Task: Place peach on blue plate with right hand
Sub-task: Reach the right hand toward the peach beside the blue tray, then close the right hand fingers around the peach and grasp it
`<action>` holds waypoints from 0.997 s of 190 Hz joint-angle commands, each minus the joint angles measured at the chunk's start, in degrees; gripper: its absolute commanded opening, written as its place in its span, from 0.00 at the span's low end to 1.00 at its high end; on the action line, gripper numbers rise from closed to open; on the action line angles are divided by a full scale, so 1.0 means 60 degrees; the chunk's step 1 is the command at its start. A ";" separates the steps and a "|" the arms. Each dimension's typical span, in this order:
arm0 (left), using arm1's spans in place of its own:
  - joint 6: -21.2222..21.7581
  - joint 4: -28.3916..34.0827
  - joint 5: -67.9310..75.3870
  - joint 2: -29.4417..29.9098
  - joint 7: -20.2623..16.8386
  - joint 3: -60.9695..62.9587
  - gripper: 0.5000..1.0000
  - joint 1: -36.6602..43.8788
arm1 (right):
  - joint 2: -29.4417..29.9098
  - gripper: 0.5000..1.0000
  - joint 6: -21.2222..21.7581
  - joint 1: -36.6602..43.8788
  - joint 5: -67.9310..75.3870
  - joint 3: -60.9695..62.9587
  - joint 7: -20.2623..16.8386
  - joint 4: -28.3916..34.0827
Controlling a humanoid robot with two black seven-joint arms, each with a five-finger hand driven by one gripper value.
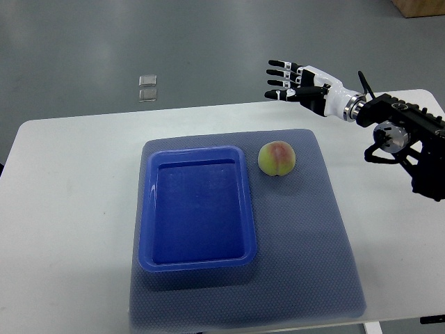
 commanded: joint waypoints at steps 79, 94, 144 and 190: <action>-0.0031 0.0022 -0.0010 0.0000 -0.0001 -0.0001 1.00 -0.0001 | -0.1200 0.86 0.0735 0.2868 -0.4224 -0.4688 -0.0059 0.1564; -0.0016 0.0008 -0.0010 0.0000 -0.0001 -0.0001 1.00 -0.0001 | -0.1098 0.86 0.0590 0.2824 -0.4224 -0.4746 -0.0132 0.1564; -0.0031 0.0008 0.0004 0.0000 -0.0001 -0.0001 1.00 -0.0001 | -0.0673 0.86 -0.0129 0.2253 -0.4488 -0.4761 -0.0133 0.1491; -0.0016 0.0008 0.0004 0.0000 -0.0001 -0.0001 1.00 -0.0001 | -0.0497 0.86 -0.0232 0.1799 -0.4737 -0.4761 -0.0104 0.1476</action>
